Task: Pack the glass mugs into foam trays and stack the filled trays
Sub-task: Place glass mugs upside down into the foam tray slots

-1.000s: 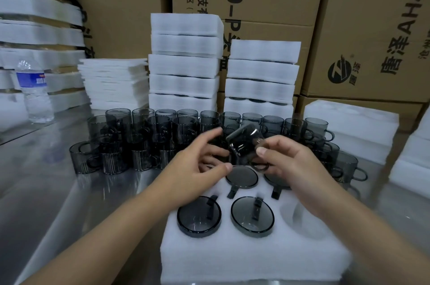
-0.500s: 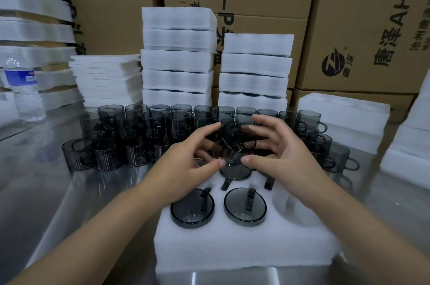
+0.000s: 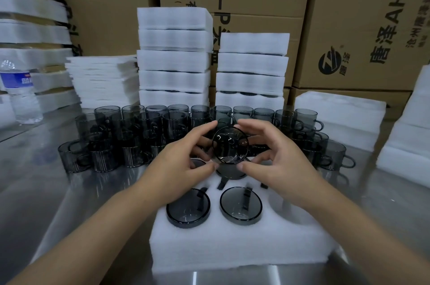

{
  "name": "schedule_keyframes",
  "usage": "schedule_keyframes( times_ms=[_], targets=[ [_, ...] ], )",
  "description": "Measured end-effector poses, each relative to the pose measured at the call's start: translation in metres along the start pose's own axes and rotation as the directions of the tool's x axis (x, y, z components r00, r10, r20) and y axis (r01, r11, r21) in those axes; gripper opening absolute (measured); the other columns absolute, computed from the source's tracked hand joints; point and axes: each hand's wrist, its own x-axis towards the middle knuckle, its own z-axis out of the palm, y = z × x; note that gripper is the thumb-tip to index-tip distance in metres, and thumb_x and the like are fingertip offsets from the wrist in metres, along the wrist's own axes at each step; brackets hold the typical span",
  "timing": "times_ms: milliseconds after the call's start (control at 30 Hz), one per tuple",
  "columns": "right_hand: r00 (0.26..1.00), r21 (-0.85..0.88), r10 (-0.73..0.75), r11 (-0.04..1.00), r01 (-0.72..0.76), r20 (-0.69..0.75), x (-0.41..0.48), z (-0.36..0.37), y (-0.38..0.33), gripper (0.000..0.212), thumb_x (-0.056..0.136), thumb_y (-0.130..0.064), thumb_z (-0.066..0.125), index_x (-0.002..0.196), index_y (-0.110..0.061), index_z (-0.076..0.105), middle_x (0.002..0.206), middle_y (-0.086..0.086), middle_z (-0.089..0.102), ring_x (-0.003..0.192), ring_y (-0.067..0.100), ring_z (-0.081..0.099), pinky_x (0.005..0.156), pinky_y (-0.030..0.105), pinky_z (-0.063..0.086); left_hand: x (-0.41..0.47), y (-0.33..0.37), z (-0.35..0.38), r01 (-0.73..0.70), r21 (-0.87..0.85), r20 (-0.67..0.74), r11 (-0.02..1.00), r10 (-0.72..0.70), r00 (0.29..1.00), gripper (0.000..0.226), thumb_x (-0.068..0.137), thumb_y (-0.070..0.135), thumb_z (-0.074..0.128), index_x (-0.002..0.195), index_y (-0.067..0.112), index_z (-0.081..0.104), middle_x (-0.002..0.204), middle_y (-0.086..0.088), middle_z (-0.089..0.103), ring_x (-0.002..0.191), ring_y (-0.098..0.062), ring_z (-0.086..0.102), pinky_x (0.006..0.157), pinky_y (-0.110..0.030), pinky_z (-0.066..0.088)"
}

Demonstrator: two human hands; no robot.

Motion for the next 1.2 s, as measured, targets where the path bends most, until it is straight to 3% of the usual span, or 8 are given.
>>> schedule_keyframes(
  times_ms=[100,167,267,467,800,1200],
  targets=[
    [1.000,-0.013,0.019,1.000,-0.019,0.007,-0.0003,0.0005,0.0005,0.070,0.074,-0.009,0.076,0.118,-0.057,0.050,0.114,-0.034,0.054,0.077,0.013,0.063,0.074,0.022,0.054,-0.0001,0.0003,-0.0003,-0.004,0.008,0.002,1.000,0.004,1.000,0.077,0.081,0.012,0.072,0.129,0.060,0.035,0.110,0.018,0.059,0.085,0.000,0.063,0.065,-0.010,0.046],
    [1.000,-0.015,0.015,1.000,-0.015,0.007,-0.0007,0.0009,-0.0001,0.071,0.074,-0.007,0.076,0.115,-0.059,0.050,0.111,-0.034,0.052,0.071,0.002,0.060,0.071,0.017,0.052,0.0000,0.0012,-0.0008,-0.007,0.026,0.003,1.000,0.007,1.000,0.078,0.081,0.013,0.072,0.127,0.063,0.034,0.111,0.021,0.057,0.085,0.000,0.063,0.065,-0.010,0.046],
    [1.000,-0.026,-0.012,1.000,0.012,0.001,-0.0010,0.0018,-0.0018,0.072,0.073,-0.004,0.076,0.112,-0.058,0.050,0.108,-0.034,0.051,0.081,-0.006,0.057,0.070,0.015,0.050,0.0000,0.0026,-0.0014,-0.006,0.052,0.011,0.999,0.006,1.000,0.075,0.082,0.015,0.072,0.124,0.066,0.036,0.106,0.028,0.056,0.081,0.001,0.062,0.064,-0.009,0.045],
    [0.998,-0.092,-0.057,0.994,0.056,-0.002,-0.0009,0.0026,-0.0023,0.069,0.072,-0.007,0.077,0.120,-0.049,0.050,0.111,-0.032,0.047,0.104,-0.002,0.051,0.077,0.022,0.050,0.0001,0.0018,-0.0016,0.003,0.076,0.030,0.997,-0.005,1.000,0.068,0.083,0.014,0.071,0.133,0.052,0.044,0.110,0.017,0.063,0.083,-0.004,0.063,0.064,-0.007,0.043],
    [0.997,-0.113,-0.080,0.990,0.080,0.003,0.0000,0.0030,-0.0009,0.068,0.072,-0.007,0.077,0.120,-0.048,0.052,0.110,-0.032,0.046,0.105,-0.004,0.048,0.076,0.018,0.049,-0.0012,0.0027,-0.0023,0.025,0.065,0.035,0.998,-0.028,0.999,0.069,0.083,0.010,0.070,0.135,0.048,0.044,0.108,0.017,0.063,0.077,-0.003,0.062,0.066,-0.008,0.043],
    [0.997,-0.121,-0.073,0.990,0.073,0.000,-0.0007,0.0032,-0.0016,0.068,0.071,-0.007,0.079,0.120,-0.046,0.053,0.109,-0.030,0.047,0.105,0.000,0.050,0.077,0.023,0.050,-0.0018,0.0044,-0.0021,0.011,0.066,0.033,0.998,-0.013,0.999,0.069,0.083,0.008,0.069,0.133,0.048,0.044,0.113,0.014,0.062,0.078,-0.001,0.062,0.065,-0.007,0.043]
  ],
)
